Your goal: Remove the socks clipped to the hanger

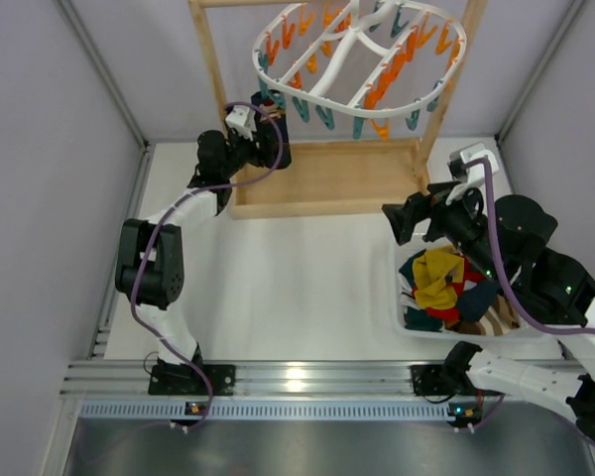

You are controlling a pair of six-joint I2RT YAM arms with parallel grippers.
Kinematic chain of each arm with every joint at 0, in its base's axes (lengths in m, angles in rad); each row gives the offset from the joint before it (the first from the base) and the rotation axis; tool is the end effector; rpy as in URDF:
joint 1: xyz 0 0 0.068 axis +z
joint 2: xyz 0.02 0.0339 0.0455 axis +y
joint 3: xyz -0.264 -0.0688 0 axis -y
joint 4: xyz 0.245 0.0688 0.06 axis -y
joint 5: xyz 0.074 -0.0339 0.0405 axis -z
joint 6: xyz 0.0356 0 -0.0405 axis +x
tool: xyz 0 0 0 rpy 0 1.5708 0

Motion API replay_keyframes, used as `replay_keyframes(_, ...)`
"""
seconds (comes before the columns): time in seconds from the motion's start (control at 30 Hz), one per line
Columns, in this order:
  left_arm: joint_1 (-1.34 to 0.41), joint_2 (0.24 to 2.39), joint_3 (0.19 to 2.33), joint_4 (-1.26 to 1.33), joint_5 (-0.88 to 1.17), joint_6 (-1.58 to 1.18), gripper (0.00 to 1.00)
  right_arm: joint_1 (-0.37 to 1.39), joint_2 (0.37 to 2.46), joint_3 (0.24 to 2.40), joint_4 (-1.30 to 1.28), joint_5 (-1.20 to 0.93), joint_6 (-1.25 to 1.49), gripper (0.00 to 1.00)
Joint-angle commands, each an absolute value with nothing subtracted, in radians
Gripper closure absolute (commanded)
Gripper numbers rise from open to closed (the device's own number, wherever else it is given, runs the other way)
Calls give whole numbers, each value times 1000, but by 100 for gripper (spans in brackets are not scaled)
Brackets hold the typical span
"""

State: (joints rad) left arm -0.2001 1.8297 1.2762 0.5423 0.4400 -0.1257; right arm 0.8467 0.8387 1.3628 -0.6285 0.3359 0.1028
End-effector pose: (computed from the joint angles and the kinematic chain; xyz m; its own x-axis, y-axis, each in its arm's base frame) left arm 0.4221 -0.1011 0.2898 -0.0858 -0.0983 -0.9914 0.5912 0.7960 -0.1301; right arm 0.0967 0.0916 0.4732 -0.1190 0.0117 -0.9928 -0.4804 0.8744 0.0679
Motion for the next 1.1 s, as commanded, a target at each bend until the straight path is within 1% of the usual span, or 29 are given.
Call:
replay_keyframes(0.0, -199, 1861, 1336, 621, 480, -129, 14, 838, 822, 1385, -558, 310, 78, 1)
replay_keyframes(0.03, -199, 1861, 1336, 623, 482, -141, 26, 838, 821, 1381, -552, 313, 77, 0)
replay_keyframes(0.07, -201, 1858, 1336, 623, 476, -152, 57, 839, 821, 1373, -548, 314, 75, 1)
replay_keyframes(0.1, -202, 1853, 1335, 621, 474, -161, 73, 838, 821, 1370, -545, 318, 72, 1)
replay_keyframes(0.13, -207, 1847, 1322, 621, 466, -173, 83, 838, 821, 1367, -540, 324, 71, 0)
replay_keyframes(0.17, -212, 1827, 1313, 621, 445, -170, 98, 838, 825, 1362, -535, 324, 72, 0)
replay_keyframes(0.2, -218, 1813, 1304, 623, 424, -164, 100, 838, 827, 1361, -531, 324, 72, 1)
replay_keyframes(0.37, -293, 1668, 1194, 621, 276, -158, 100, 839, 844, 1358, -506, 311, 90, 1)
replay_keyframes(0.4, -307, 1648, 1178, 621, 209, -152, 100, 838, 845, 1356, -502, 307, 97, 1)
replay_keyframes(0.5, -379, 1556, 1089, 620, 71, -140, 100, 838, 845, 1356, -479, 299, 120, 0)
replay_keyframes(0.53, -420, 1531, 1063, 618, -30, -152, 100, 839, 848, 1359, -476, 299, 123, 1)
replay_keyframes(0.63, -503, 1429, 955, 620, -102, -182, 100, 839, 876, 1422, -506, 317, 129, 0)
replay_keyframes(0.7, -552, 1401, 924, 617, -144, -180, 100, 838, 888, 1456, -524, 333, 133, 0)
replay_keyframes(0.73, -611, 1382, 905, 612, -197, -170, 100, 838, 893, 1489, -535, 351, 133, 0)
replay_keyframes(0.87, -797, 1374, 923, 559, -392, -97, 100, 836, 951, 1575, -577, 391, 127, 1)
replay_keyframes(0.9, -866, 1382, 952, 545, -432, -66, 100, 836, 962, 1595, -595, 402, 124, 0)
replay_keyframes(0.93, -897, 1400, 968, 523, -501, -54, 100, 836, 977, 1635, -603, 405, 120, 1)
replay_keyframes(1.0, -978, 1423, 1012, 512, -561, -11, 100, 836, 1031, 1681, -627, 414, 107, 1)
replay_keyframes(1.07, -1018, 1463, 1046, 488, -609, -9, 100, 834, 1090, 1756, -661, 413, 98, 0)
